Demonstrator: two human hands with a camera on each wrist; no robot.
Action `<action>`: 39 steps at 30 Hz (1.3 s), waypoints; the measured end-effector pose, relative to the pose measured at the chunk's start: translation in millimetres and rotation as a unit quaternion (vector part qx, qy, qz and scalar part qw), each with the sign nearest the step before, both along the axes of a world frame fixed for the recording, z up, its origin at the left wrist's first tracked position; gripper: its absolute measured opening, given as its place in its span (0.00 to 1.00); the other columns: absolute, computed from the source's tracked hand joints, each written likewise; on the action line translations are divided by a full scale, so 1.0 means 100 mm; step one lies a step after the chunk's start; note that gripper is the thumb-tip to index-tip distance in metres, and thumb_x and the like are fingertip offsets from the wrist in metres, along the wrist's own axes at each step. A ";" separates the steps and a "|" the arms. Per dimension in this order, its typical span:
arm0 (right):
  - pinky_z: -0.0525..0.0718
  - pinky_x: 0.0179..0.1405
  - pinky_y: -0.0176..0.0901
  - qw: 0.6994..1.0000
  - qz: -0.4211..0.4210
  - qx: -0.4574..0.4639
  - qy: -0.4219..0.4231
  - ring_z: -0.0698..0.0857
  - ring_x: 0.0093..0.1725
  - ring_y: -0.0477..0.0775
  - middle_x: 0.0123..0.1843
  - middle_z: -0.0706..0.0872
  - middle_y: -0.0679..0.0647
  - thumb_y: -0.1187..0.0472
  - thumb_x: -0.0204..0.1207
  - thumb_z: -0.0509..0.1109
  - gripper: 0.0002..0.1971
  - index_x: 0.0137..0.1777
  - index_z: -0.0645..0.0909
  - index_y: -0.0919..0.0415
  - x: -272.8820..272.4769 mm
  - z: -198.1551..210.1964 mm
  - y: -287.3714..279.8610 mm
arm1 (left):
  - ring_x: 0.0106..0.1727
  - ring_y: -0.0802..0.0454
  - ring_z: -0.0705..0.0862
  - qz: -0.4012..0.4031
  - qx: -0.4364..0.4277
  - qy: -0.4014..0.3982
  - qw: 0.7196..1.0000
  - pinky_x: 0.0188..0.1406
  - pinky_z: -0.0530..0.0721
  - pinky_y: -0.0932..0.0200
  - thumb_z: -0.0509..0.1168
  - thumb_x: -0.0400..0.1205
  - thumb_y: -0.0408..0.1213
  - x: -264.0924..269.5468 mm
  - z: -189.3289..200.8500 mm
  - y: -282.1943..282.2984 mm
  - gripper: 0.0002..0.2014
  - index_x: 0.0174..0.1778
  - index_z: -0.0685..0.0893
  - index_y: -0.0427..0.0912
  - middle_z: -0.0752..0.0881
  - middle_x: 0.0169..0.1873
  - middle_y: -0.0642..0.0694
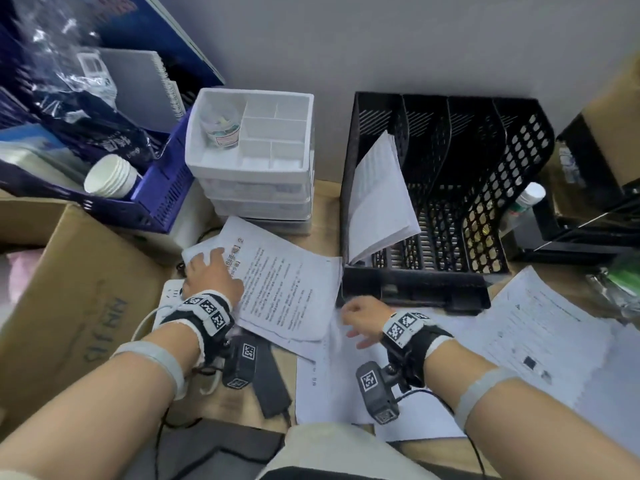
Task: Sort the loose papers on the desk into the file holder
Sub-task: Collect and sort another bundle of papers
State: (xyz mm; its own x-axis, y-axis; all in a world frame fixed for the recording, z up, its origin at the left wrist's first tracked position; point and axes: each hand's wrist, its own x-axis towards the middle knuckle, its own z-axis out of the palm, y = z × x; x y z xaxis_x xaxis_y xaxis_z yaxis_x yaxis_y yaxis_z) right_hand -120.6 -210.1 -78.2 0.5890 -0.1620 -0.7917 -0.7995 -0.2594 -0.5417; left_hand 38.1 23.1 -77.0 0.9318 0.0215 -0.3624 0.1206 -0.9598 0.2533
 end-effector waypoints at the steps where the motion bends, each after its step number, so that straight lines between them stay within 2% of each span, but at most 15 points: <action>1: 0.90 0.50 0.56 0.999 -0.028 0.010 0.026 0.87 0.52 0.57 0.56 0.83 0.59 0.61 0.79 0.66 0.17 0.68 0.76 0.58 -0.02 -0.09 0.07 | 0.79 0.31 0.66 0.018 0.004 0.017 1.000 0.75 0.70 0.34 0.69 0.77 0.37 0.00 -0.02 0.10 0.35 0.81 0.66 0.50 0.68 0.78 0.33; 3: 0.89 0.52 0.55 0.994 -0.076 0.056 0.062 0.86 0.53 0.58 0.60 0.83 0.60 0.60 0.79 0.69 0.23 0.73 0.71 0.59 -0.04 -0.23 0.22 | 0.74 0.28 0.72 0.035 -0.004 0.042 0.998 0.72 0.75 0.35 0.69 0.78 0.37 0.01 -0.07 0.25 0.35 0.81 0.65 0.46 0.72 0.74 0.29; 5: 0.87 0.59 0.57 0.990 -0.101 0.084 0.044 0.88 0.52 0.58 0.59 0.87 0.60 0.61 0.79 0.70 0.15 0.64 0.79 0.63 -0.01 -0.36 0.34 | 0.70 0.28 0.77 0.039 -0.037 0.037 0.998 0.68 0.79 0.40 0.68 0.79 0.35 0.02 -0.09 0.31 0.31 0.80 0.68 0.42 0.77 0.70 0.29; 7: 0.87 0.60 0.58 0.991 -0.115 0.066 0.018 0.90 0.45 0.58 0.49 0.91 0.60 0.63 0.78 0.71 0.09 0.55 0.84 0.65 0.02 -0.44 0.41 | 0.72 0.31 0.78 0.051 -0.083 0.010 0.995 0.69 0.77 0.45 0.68 0.81 0.33 0.03 -0.07 0.31 0.29 0.80 0.71 0.40 0.79 0.72 0.31; 9: 0.87 0.58 0.64 0.990 -0.122 0.070 0.011 0.90 0.43 0.61 0.46 0.91 0.62 0.66 0.77 0.70 0.10 0.56 0.84 0.69 0.03 -0.49 0.48 | 0.72 0.35 0.80 0.066 -0.127 -0.004 0.990 0.68 0.77 0.48 0.68 0.82 0.34 0.02 -0.01 0.34 0.26 0.78 0.75 0.40 0.82 0.72 0.35; 12: 0.89 0.55 0.61 0.997 -0.074 0.032 -0.011 0.91 0.48 0.61 0.52 0.92 0.61 0.70 0.74 0.68 0.12 0.54 0.87 0.61 0.02 -0.47 0.50 | 0.60 0.41 0.85 0.035 -0.192 0.005 0.981 0.56 0.77 0.57 0.69 0.83 0.35 -0.02 0.13 0.38 0.16 0.68 0.84 0.39 0.89 0.63 0.38; 14: 0.89 0.55 0.61 0.996 -0.071 0.044 -0.023 0.90 0.43 0.58 0.51 0.92 0.61 0.74 0.74 0.67 0.14 0.49 0.88 0.56 -0.01 -0.37 0.50 | 0.55 0.46 0.84 -0.036 -0.230 0.032 0.972 0.54 0.76 0.59 0.67 0.83 0.33 -0.07 0.23 0.43 0.13 0.63 0.87 0.40 0.90 0.59 0.40; 18: 0.90 0.52 0.60 0.999 -0.031 0.017 -0.030 0.87 0.36 0.56 0.45 0.89 0.61 0.73 0.72 0.68 0.11 0.51 0.84 0.61 -0.04 -0.18 0.43 | 0.60 0.43 0.88 -0.116 -0.295 0.030 0.948 0.69 0.81 0.40 0.66 0.76 0.45 -0.15 0.43 0.52 0.13 0.55 0.88 0.51 0.91 0.55 0.46; 22: 0.86 0.56 0.54 0.977 -0.014 -0.177 -0.122 0.86 0.55 0.62 0.58 0.82 0.62 0.58 0.65 0.78 0.29 0.63 0.68 0.58 -0.01 0.09 0.22 | 0.63 0.44 0.87 -0.224 -0.326 0.035 0.918 0.71 0.80 0.39 0.67 0.77 0.44 -0.23 0.71 0.48 0.13 0.56 0.89 0.51 0.92 0.56 0.46; 25: 0.77 0.68 0.45 0.942 0.022 -0.163 -0.292 0.77 0.63 0.52 0.66 0.71 0.54 0.56 0.60 0.83 0.42 0.73 0.65 0.49 0.01 0.38 0.06 | 0.65 0.49 0.86 -0.305 -0.301 0.096 0.898 0.72 0.80 0.48 0.69 0.79 0.45 -0.39 0.92 0.42 0.11 0.56 0.88 0.61 0.91 0.58 0.53; 27: 0.74 0.70 0.41 0.923 0.097 -0.132 -0.348 0.75 0.67 0.47 0.67 0.73 0.50 0.54 0.59 0.84 0.40 0.71 0.70 0.45 -0.03 0.52 -0.03 | 0.61 0.57 0.86 -0.324 -0.300 0.130 0.888 0.69 0.79 0.57 0.68 0.82 0.38 -0.52 1.04 0.37 0.13 0.54 0.88 0.64 0.90 0.54 0.62; 30: 0.76 0.61 0.33 0.925 0.114 -0.073 -0.354 0.81 0.64 0.45 0.64 0.81 0.47 0.58 0.65 0.82 0.27 0.64 0.77 0.50 -0.17 0.66 -0.16 | 0.51 0.66 0.84 -0.307 -0.344 0.146 0.875 0.60 0.77 0.64 0.64 0.83 0.22 -0.62 1.12 0.27 0.17 0.46 0.87 0.51 0.88 0.44 0.65; 34: 0.85 0.62 0.51 0.930 0.085 0.038 -0.356 0.90 0.53 0.49 0.51 0.93 0.53 0.66 0.76 0.74 0.06 0.52 0.87 0.62 -0.44 0.66 -0.35 | 0.55 0.54 0.86 -0.201 -0.424 0.050 0.882 0.61 0.83 0.57 0.65 0.78 0.28 -0.76 1.13 0.18 0.18 0.45 0.87 0.61 0.90 0.49 0.49; 36: 0.86 0.61 0.52 0.932 0.049 0.042 -0.356 0.89 0.52 0.53 0.49 0.93 0.50 0.68 0.80 0.70 0.08 0.50 0.89 0.57 -0.61 0.60 -0.44 | 0.54 0.50 0.87 -0.140 -0.455 0.011 0.880 0.57 0.85 0.54 0.68 0.80 0.25 -0.84 1.08 0.09 0.17 0.50 0.88 0.57 0.90 0.52 0.47; 39: 0.86 0.60 0.50 0.928 -0.011 0.001 -0.373 0.90 0.55 0.53 0.52 0.93 0.49 0.65 0.82 0.66 0.10 0.55 0.88 0.57 -0.88 0.56 -0.55 | 0.56 0.39 0.90 -0.057 -0.530 0.029 0.845 0.54 0.89 0.45 0.74 0.78 0.29 -0.99 0.96 -0.12 0.14 0.57 0.88 0.48 0.91 0.57 0.38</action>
State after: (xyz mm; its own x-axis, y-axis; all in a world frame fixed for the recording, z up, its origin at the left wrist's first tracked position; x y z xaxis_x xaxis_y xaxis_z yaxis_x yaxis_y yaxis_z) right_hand -208.9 -265.2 -22.1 0.9697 -0.1792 -0.1661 -0.2078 -0.2471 -0.9464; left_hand -61.1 11.1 19.4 0.8861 -0.4328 -0.1659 0.0835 -0.2031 0.9756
